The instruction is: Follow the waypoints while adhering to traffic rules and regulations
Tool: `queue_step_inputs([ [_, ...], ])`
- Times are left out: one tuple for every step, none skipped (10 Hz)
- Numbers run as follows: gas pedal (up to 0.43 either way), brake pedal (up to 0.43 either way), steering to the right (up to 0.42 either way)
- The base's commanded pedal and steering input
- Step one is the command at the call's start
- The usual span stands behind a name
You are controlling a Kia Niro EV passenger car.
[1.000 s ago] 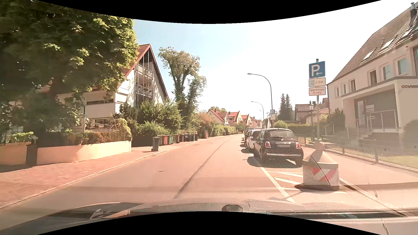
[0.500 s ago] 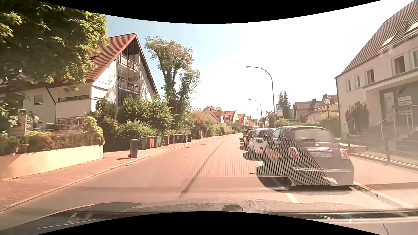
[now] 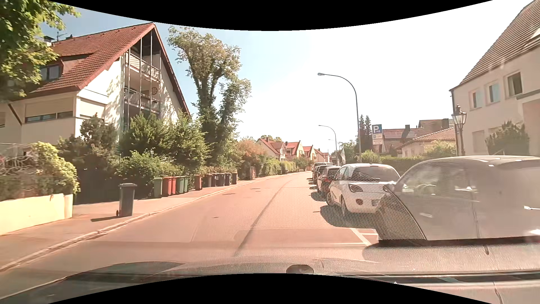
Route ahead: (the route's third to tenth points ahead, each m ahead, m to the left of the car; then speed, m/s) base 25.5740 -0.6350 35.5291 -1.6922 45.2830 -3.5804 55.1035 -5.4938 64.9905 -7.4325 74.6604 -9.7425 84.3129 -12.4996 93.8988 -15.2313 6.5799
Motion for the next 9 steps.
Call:
queue_step_inputs([
  [0.098,0.000,0.023],
  [0.098,0.000,0.024],
  [0.098,0.000,0.023],
  [0.098,0.000,0.023],
  [0.098,0.000,0.023],
  [0.098,0.000,0.023],
  [0.098,0.000,0.022],
  [0.098,0.000,0.022],
  [0.098,0.000,0.022],
])
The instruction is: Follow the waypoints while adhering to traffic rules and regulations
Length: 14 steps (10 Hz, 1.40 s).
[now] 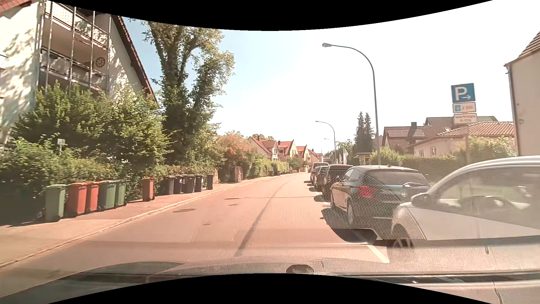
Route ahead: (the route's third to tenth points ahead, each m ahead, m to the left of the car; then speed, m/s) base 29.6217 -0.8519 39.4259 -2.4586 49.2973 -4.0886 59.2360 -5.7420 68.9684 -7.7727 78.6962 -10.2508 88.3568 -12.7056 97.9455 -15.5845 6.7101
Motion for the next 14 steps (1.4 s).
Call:
queue_step_inputs([
  [0.098,0.000,0.022],
  [0.098,0.000,0.022],
  [0.098,0.000,0.022],
  [0.098,0.000,0.022],
  [0.098,0.000,0.022],
  [0.098,0.000,0.022],
  [0.098,0.000,0.022],
  [0.098,0.000,0.021],
  [0.098,0.000,0.020],
  [0.098,0.000,0.019],
  [0.098,0.000,0.019],
  [0.098,0.000,0.018],
  [0.098,0.000,0.015],
  [0.098,0.000,0.011],
])
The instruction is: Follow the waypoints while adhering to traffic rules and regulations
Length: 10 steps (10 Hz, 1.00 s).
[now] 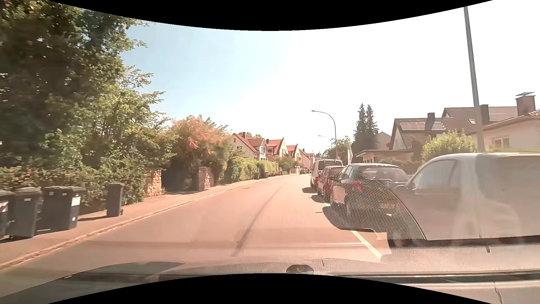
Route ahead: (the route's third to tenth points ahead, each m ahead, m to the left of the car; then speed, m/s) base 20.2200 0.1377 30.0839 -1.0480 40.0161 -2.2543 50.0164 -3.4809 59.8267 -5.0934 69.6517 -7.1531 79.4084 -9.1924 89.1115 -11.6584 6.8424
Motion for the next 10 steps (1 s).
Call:
queue_step_inputs([
  [0.098,0.000,0.011],
  [0.098,0.000,0.011],
  [0.098,0.000,0.011],
  [0.098,0.000,0.011],
  [0.098,0.000,0.011],
  [0.098,0.000,0.011],
  [0.098,0.000,0.011],
  [0.098,0.000,0.012],
  [0.098,0.000,0.014],
  [0.087,0.000,0.015],
])
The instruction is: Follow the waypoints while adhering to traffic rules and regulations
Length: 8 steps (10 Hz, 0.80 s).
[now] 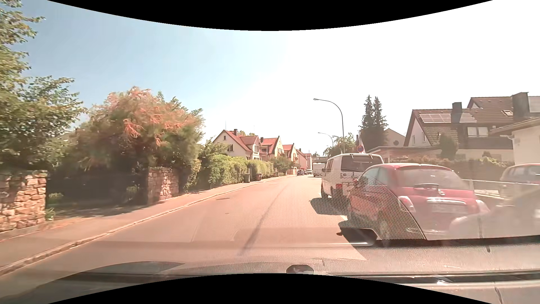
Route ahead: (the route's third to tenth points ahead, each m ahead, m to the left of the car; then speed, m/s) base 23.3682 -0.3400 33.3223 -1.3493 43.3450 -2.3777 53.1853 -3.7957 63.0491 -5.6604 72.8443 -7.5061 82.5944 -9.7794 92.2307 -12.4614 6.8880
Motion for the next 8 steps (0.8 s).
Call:
queue_step_inputs([
  [0.087,0.000,0.016],
  [0.087,0.000,0.016],
  [0.087,0.000,0.016],
  [0.087,0.000,0.018],
  [0.087,0.000,0.020],
  [0.087,0.000,0.021],
  [0.087,0.000,0.020],
  [0.087,0.000,0.021],
])
